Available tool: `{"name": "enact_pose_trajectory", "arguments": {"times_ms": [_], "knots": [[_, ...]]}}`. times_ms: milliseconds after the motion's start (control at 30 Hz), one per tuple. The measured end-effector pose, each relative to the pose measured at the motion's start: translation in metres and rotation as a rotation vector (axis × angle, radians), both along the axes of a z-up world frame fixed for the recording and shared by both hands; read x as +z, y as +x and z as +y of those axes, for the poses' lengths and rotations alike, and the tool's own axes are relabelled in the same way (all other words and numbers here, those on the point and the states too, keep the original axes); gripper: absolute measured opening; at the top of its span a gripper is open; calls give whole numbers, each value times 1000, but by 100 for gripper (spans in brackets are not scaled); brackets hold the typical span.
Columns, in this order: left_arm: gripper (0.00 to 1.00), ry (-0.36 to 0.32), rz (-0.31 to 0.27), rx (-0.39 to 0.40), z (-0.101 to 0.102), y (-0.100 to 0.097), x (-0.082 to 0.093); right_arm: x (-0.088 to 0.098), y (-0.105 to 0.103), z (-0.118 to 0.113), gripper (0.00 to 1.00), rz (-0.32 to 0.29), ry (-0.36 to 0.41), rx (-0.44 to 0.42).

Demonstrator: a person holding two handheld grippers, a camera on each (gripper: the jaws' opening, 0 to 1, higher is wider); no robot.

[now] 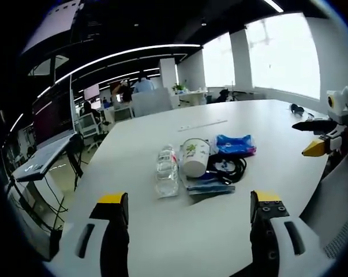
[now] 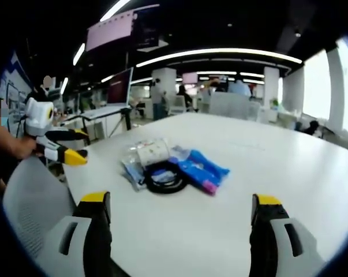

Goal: Arrange the tabletop items into an orderly group along one side of the table until the central work area is clear of visible clutter.

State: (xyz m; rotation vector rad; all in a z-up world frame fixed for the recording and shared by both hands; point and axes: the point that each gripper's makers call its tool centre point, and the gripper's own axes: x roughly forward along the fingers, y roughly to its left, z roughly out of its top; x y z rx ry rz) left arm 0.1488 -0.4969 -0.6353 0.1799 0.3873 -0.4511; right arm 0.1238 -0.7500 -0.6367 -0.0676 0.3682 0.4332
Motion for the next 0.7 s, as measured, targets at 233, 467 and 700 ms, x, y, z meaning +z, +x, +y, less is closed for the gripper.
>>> {"name": "enact_pose_trajectory", "arguments": {"times_ms": [233,467,700], "knots": [[86,13,6,-6,-1,-1,-2,2,1,-2,100,-10,4,-7],[86,13,4,-2,0,0,-2,1,0,0,100,-5,0,-3],[85,12,-1,0,1,1,-2,0,1,-1,100,0,1,-5]]}}
